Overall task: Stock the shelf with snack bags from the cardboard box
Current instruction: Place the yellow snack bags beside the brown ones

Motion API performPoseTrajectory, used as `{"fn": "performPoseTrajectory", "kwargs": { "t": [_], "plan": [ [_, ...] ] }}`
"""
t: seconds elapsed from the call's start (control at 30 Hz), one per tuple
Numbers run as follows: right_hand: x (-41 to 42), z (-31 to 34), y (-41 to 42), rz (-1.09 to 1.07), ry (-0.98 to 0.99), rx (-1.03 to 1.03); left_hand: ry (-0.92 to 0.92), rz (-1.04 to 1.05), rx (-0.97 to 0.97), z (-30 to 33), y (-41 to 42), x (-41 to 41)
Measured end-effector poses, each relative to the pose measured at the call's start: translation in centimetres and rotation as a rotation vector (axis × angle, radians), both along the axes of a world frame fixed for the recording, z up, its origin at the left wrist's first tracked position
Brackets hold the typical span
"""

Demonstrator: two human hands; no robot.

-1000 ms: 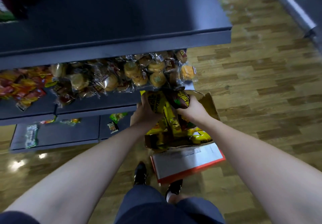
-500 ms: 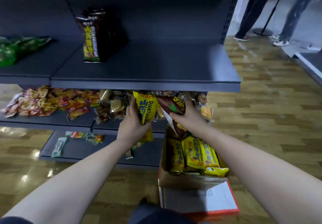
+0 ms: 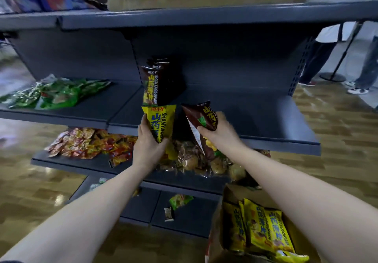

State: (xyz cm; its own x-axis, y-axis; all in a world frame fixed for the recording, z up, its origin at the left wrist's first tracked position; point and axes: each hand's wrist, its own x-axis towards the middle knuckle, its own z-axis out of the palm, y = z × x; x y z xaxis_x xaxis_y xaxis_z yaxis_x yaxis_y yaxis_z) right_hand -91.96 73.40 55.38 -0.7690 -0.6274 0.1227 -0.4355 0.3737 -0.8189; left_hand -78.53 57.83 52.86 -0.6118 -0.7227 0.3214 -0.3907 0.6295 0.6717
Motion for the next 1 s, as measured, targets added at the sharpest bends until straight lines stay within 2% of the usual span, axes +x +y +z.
{"fn": "performPoseTrajectory", "kwargs": {
  "t": [0.2,0.37,0.63,1.0],
  "plan": [
    [-0.6,1.7,-6.8,-0.039,0.032,-0.022,0.024,0.027,-0.003,1.5,-6.8,-0.1],
    [-0.5,1.7,-13.4,-0.163,0.009,-0.083,0.079,0.010,0.003,1.6,-12.8,-0.8],
    [-0.5,0.6,-23.1,-0.338,-0.029,-0.158,0.162,0.010,0.101,1.3,-20.4,-3.3],
    [-1.0,-1.6,-31.4,-0.597,0.107,-0.139,0.321,-0.041,0.304,-0.2,-25.7,-5.0]
  ]
}}
